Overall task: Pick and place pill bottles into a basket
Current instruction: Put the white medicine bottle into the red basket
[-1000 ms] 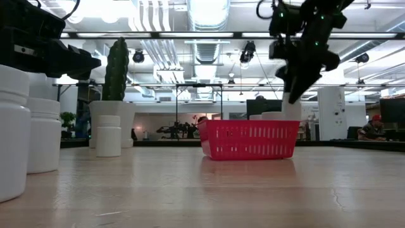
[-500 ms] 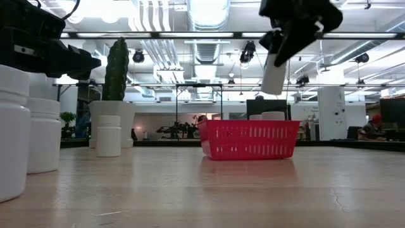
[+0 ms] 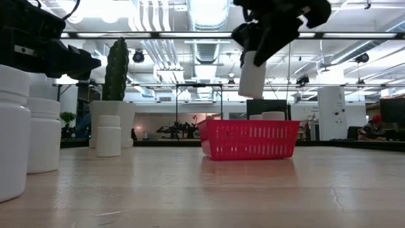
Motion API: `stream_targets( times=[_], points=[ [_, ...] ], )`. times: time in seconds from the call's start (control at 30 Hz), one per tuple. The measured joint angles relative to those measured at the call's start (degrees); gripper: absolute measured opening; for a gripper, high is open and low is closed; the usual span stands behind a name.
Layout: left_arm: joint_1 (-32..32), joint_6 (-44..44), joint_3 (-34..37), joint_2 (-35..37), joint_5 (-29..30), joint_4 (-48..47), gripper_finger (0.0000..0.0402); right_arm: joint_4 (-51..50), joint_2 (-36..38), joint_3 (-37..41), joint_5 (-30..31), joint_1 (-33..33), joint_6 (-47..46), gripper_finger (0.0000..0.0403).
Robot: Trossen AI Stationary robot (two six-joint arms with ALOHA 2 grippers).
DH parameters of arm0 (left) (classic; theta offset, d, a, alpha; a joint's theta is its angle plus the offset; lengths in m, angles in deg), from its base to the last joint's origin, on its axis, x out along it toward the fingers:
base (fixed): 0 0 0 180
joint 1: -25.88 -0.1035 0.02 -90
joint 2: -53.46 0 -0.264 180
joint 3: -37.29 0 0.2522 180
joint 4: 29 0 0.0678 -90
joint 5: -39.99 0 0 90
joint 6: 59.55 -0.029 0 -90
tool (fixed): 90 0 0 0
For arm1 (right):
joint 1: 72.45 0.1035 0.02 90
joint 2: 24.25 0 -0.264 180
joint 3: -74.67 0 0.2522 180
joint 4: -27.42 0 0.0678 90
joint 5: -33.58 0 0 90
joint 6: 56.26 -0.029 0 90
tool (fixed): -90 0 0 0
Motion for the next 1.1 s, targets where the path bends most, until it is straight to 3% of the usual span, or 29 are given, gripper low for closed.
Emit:
stream_targets(
  times=[0.3,1.1],
  points=[
    [0.0,-0.01,0.01,-0.09,0.0,0.02,0.0,1.75,-5.71,-1.09,-0.01,0.11,1.39,0.0147],
    [0.0,0.0,0.0,-0.48,0.0,-0.02,0.0,7.08,-7.75,3.03,-1.02,0.48,0.68,0.0147]
  ],
)
